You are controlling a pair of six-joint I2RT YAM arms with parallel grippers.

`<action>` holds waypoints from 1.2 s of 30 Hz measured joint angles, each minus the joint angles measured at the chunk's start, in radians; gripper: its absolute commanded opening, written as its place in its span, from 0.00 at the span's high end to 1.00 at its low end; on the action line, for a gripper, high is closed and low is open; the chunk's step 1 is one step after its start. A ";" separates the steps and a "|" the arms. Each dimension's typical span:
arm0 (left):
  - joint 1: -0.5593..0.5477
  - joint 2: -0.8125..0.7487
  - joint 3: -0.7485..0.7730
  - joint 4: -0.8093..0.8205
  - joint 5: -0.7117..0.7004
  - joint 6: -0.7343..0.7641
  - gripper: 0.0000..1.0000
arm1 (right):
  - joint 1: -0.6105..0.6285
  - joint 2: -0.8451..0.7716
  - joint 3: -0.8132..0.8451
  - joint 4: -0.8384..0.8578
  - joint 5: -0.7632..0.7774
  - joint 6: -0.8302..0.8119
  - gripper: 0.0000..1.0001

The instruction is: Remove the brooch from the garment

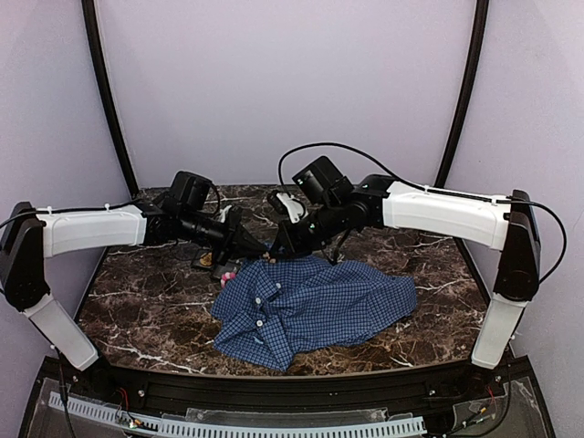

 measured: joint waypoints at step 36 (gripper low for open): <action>0.011 -0.035 -0.023 -0.005 -0.008 -0.047 0.99 | 0.011 0.004 -0.046 0.101 -0.005 -0.019 1.00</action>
